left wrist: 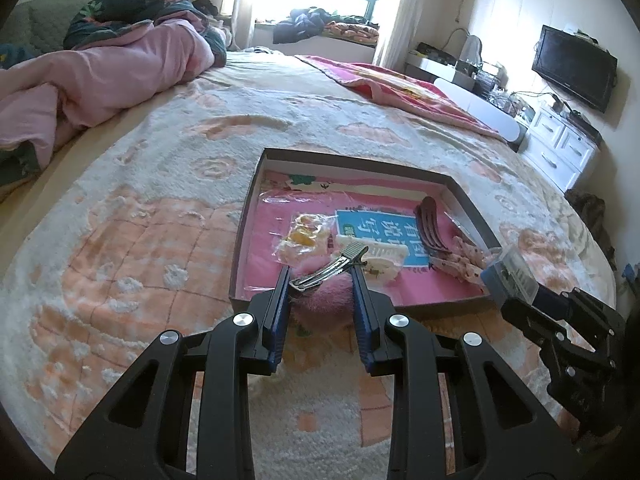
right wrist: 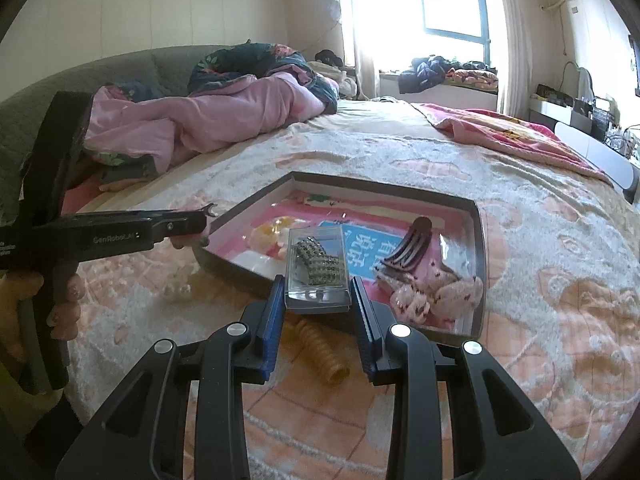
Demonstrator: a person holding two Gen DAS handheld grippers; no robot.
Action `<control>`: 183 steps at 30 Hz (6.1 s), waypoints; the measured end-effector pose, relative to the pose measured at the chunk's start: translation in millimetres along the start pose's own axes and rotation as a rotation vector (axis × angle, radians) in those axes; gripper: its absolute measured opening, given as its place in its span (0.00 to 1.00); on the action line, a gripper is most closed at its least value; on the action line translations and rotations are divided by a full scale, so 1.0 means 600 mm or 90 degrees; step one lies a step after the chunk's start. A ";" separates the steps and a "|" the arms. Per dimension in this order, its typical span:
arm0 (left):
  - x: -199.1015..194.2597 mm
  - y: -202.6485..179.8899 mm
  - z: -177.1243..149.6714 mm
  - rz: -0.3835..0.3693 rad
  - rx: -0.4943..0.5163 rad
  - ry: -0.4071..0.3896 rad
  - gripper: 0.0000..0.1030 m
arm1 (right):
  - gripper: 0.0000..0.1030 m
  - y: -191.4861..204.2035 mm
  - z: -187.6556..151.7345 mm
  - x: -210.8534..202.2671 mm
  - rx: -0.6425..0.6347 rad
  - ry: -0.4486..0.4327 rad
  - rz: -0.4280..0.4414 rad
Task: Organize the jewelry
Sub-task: 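Carry the pink clip into the tray with the left tool while the right tool releases the box there, then withdraw both tools from the tray toward the remaining accessories, then grasp the clear bag of white items with the left tool while the right tool grasps the orange spiral coil, then carry the bag into the tray with the left tool while the right tool drops the orange coil there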
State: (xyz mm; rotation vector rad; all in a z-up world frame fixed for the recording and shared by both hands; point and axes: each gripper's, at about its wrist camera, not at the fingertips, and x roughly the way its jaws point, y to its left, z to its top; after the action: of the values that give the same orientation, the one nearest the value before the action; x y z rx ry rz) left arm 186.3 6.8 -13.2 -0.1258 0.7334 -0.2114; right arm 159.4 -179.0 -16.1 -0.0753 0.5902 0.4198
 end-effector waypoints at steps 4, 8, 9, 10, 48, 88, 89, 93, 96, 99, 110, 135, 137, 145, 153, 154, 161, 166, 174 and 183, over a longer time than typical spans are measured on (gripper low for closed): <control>0.005 0.007 0.006 0.002 -0.005 0.000 0.20 | 0.30 -0.009 0.012 0.009 0.001 -0.006 -0.005; 0.012 0.011 0.011 0.006 -0.009 0.000 0.20 | 0.30 -0.020 0.024 0.017 0.006 -0.012 -0.011; 0.015 0.011 0.012 0.007 -0.009 0.000 0.20 | 0.30 -0.022 0.026 0.019 0.007 -0.013 -0.012; 0.018 0.011 0.014 0.008 -0.010 -0.002 0.20 | 0.30 -0.025 0.028 0.021 0.008 -0.015 -0.016; 0.137 0.024 0.035 0.064 0.025 0.017 0.20 | 0.30 -0.135 0.021 0.132 0.076 0.069 -0.098; 0.037 -0.004 0.028 0.078 0.036 -0.074 0.83 | 0.67 -0.121 0.018 0.038 0.102 -0.003 -0.049; 0.032 -0.004 0.027 0.079 0.036 -0.078 0.83 | 0.67 -0.119 0.018 0.036 0.101 -0.004 -0.047; 0.011 -0.001 0.018 0.090 0.037 -0.090 0.85 | 0.67 -0.108 0.014 0.024 0.097 -0.008 -0.036; -0.001 -0.001 0.009 0.100 0.041 -0.098 0.86 | 0.68 -0.100 0.009 0.018 0.091 -0.006 -0.027; -0.009 -0.003 0.002 0.112 0.052 -0.100 0.86 | 0.68 -0.088 0.001 0.014 0.080 0.000 -0.021; -0.030 0.005 -0.031 0.123 0.052 -0.083 0.88 | 0.68 -0.047 -0.032 0.010 0.048 0.032 0.006; 0.013 0.067 -0.092 0.131 0.015 0.030 0.89 | 0.60 0.000 -0.057 0.107 -0.007 0.173 0.018; 0.024 0.069 -0.093 0.125 0.007 0.041 0.89 | 0.52 0.001 -0.061 0.114 -0.008 0.184 0.019; 0.047 0.068 -0.091 0.110 -0.008 0.062 0.74 | 0.17 0.013 -0.069 0.111 -0.022 0.186 0.045; 0.054 0.057 -0.092 0.098 0.011 0.080 0.39 | 0.16 0.023 -0.067 0.091 0.011 0.183 0.124; 0.053 0.055 -0.091 0.095 0.013 0.080 0.39 | 0.16 0.027 -0.066 0.088 0.013 0.181 0.133; 0.024 0.040 -0.086 0.074 0.019 0.058 0.39 | 0.16 0.044 -0.050 0.058 0.005 0.150 0.167; 0.000 0.030 -0.073 0.058 0.014 0.032 0.39 | 0.16 0.037 -0.034 0.039 0.009 0.121 0.166; -0.005 0.010 -0.051 0.043 0.018 0.011 0.39 | 0.16 0.000 -0.017 0.029 0.026 0.094 0.136; 0.018 -0.024 -0.017 0.025 0.036 0.003 0.39 | 0.16 -0.048 0.000 0.030 0.058 0.066 0.087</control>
State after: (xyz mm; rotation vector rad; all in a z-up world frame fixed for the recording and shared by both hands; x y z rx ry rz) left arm 185.0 -9.9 -25.0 -0.0573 0.7327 -0.1945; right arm 184.7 -198.8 -27.3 0.0303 0.7185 0.5240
